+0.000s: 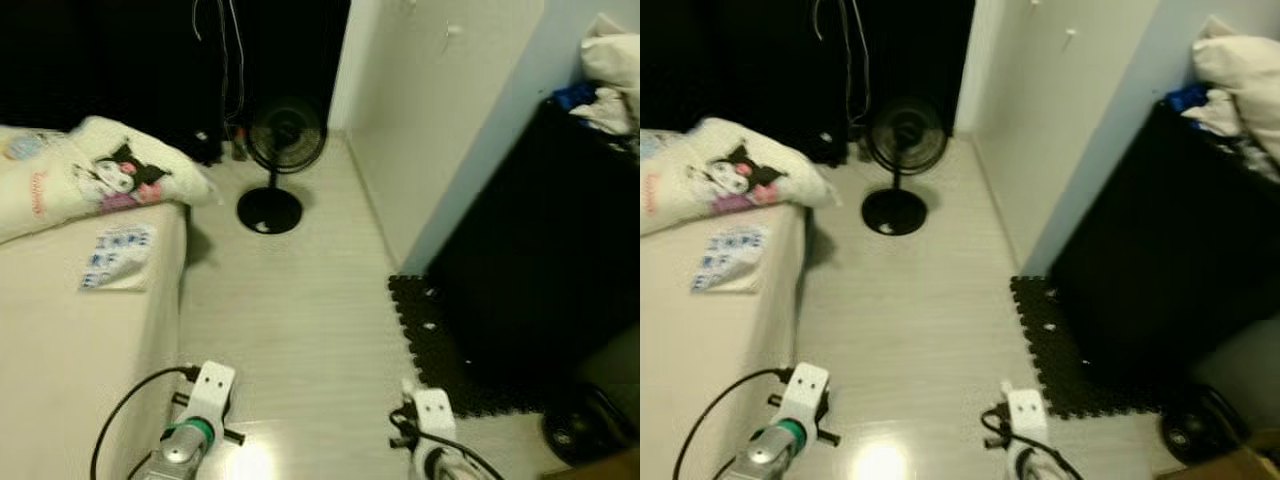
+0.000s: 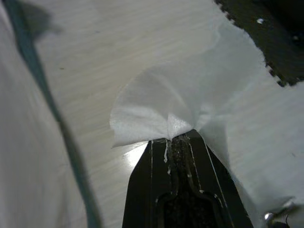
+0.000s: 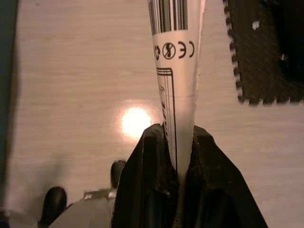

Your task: Clean up the room

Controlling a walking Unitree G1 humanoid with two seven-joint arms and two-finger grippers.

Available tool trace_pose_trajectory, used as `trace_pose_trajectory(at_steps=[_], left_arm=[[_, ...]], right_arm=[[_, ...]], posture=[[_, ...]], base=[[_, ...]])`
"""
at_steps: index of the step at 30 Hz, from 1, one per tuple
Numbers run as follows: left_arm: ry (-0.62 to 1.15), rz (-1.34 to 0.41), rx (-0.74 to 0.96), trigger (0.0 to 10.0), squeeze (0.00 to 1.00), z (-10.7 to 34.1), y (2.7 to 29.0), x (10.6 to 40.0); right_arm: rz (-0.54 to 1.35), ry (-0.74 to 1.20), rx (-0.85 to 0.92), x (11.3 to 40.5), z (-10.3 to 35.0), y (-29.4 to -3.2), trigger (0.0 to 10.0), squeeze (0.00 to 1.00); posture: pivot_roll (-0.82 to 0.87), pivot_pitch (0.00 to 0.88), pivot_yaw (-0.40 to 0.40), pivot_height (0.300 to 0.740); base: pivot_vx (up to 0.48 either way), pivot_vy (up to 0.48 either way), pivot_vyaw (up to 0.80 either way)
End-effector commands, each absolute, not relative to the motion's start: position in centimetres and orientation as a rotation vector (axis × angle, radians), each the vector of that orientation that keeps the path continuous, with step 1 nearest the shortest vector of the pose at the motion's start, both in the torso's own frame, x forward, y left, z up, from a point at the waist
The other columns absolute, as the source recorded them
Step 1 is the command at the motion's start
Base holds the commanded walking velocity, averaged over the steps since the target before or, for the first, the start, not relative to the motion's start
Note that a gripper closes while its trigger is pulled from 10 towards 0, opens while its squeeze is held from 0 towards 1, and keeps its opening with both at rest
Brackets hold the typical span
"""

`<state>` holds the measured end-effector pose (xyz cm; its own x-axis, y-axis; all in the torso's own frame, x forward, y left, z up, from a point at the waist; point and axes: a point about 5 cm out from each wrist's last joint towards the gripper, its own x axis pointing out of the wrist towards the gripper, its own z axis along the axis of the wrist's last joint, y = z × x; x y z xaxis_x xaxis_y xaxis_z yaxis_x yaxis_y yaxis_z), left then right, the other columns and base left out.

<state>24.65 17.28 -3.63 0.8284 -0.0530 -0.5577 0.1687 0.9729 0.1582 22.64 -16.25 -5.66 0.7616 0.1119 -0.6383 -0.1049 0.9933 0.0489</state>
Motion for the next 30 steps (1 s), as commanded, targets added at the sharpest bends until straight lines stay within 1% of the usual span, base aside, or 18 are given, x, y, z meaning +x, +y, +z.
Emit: trace_pose_trajectory(at_steps=[1, 5, 8, 10, 14, 15, 18, 22, 30], left_arm=[[0.538, -0.103, 0.176, 10.0, 0.0, -3.0, 17.3, 25.2], [0.485, -0.087, 0.171, 10.0, 0.0, -2.2, 17.4, 26.1], [0.445, -0.175, 0.254, 10.0, 0.0, -1.7, 16.3, 26.6], [0.444, -0.195, 0.256, 10.0, 0.0, -1.7, 15.9, 26.7], [0.462, -0.21, 0.243, 10.0, 0.0, -1.9, 15.4, 26.5], [0.481, -0.204, 0.227, 10.0, 0.0, -2.2, 15.4, 26.4], [0.49, -0.171, 0.204, 10.0, 0.0, -2.1, 15.9, 26.7], [0.496, -0.199, 0.239, 10.0, 0.0, -2.2, 16.0, 26.6], [0.534, -0.232, 0.236, 10.0, 0.0, -2.8, 15.3, 26.1]], right_arm=[[0.085, 0.704, 0.024, 22.5, -5.8, -16.7, 10.0, 0.0], [0.075, 0.695, 0.044, 22.9, -5.6, -16.5, 10.0, 0.0], [0.102, 0.712, 0.029, 23.1, -5.5, -16.2, 10.0, 0.0], [0.109, 0.719, 0.037, 23.2, -5.5, -16.2, 10.0, 0.0], [0.109, 0.719, 0.036, 23.3, -5.4, -16.2, 10.0, 0.0], [0.085, 0.704, 0.047, 23.4, -5.3, -16.5, 10.0, 0.0], [0.058, 0.704, 0.063, 23.4, -5.3, -16.9, 10.0, 0.0], [0.057, 0.711, 0.044, 23.2, -5.4, -17.3, 10.0, 0.0], [0.072, 0.723, 0.027, 22.5, -5.8, -17.4, 10.0, 0.0]], posture=[[0.07, 0.01, -0.021, 0.74], [0.07, 0.007, -0.019, 0.74], [0.08, 0.0, -0.01, 0.74], [0.07, 0.0, -0.007, 0.74], [0.06, 0.0, -0.003, 0.74], [0.06, 0.0, -0.001, 0.74], [0.06, 0.0, -0.001, 0.74], [0.04, 0.0, 0.0, 0.74], [0.01, 0.0, 0.01, 0.74]], base=[[0.0, 0.0, -0.8], [0.0, 0.0, -0.8], [0.0, 0.0, -0.8], [0.0, 0.0, -0.8], [0.0, 0.0, -0.8], [0.0, 0.0, -0.8], [0.0, 0.0, -0.8], [0.0, 0.0, -0.8], [0.0, 0.0, -0.8]])
